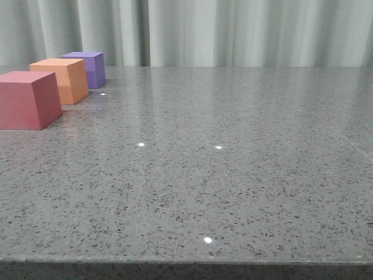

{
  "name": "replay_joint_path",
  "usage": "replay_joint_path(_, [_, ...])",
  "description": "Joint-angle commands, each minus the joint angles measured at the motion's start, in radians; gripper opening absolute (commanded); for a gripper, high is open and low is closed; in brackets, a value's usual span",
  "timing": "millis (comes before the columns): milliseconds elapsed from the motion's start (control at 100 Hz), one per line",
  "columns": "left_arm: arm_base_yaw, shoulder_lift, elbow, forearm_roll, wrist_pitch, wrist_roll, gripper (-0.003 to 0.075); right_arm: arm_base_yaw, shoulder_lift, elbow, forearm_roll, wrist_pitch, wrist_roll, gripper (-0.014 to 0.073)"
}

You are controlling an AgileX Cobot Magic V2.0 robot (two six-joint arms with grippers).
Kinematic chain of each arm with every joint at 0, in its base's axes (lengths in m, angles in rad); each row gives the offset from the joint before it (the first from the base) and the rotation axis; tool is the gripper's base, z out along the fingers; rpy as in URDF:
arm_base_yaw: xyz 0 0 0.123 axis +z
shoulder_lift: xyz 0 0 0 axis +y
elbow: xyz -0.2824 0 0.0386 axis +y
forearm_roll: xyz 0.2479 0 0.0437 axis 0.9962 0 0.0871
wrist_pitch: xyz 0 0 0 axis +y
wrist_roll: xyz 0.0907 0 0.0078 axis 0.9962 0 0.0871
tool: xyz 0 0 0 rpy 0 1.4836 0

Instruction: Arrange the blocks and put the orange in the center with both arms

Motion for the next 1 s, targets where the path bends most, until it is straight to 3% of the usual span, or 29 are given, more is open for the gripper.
replay_joint_path(0, [0.002, -0.037, 0.042, 0.001, -0.083, -0.010, -0.0020, -0.006, -0.001, -0.024, -0.025, -0.078, -0.002, -0.0068])
replay_joint_path(170, [0.002, -0.037, 0.042, 0.001, -0.083, -0.010, -0.0020, -0.006, -0.018, 0.000, -0.040, -0.120, -0.002, -0.0068])
replay_joint_path(280, [0.002, -0.037, 0.042, 0.001, -0.083, -0.010, -0.0020, -0.006, -0.078, 0.058, -0.015, -0.252, -0.005, -0.0068])
replay_joint_path(510, [0.002, -0.037, 0.042, 0.001, -0.083, -0.010, -0.0020, -0.006, -0.278, 0.262, 0.229, -0.467, -0.187, -0.0068])
replay_joint_path(730, [0.002, -0.037, 0.042, 0.001, -0.083, -0.010, -0.0020, -0.015, -0.461, 0.397, 0.260, -0.507, -0.207, -0.0068])
replay_joint_path(990, [0.002, -0.037, 0.042, 0.001, -0.083, -0.010, -0.0020, -0.126, -0.521, 0.484, 0.288, -0.541, -0.201, -0.0068])
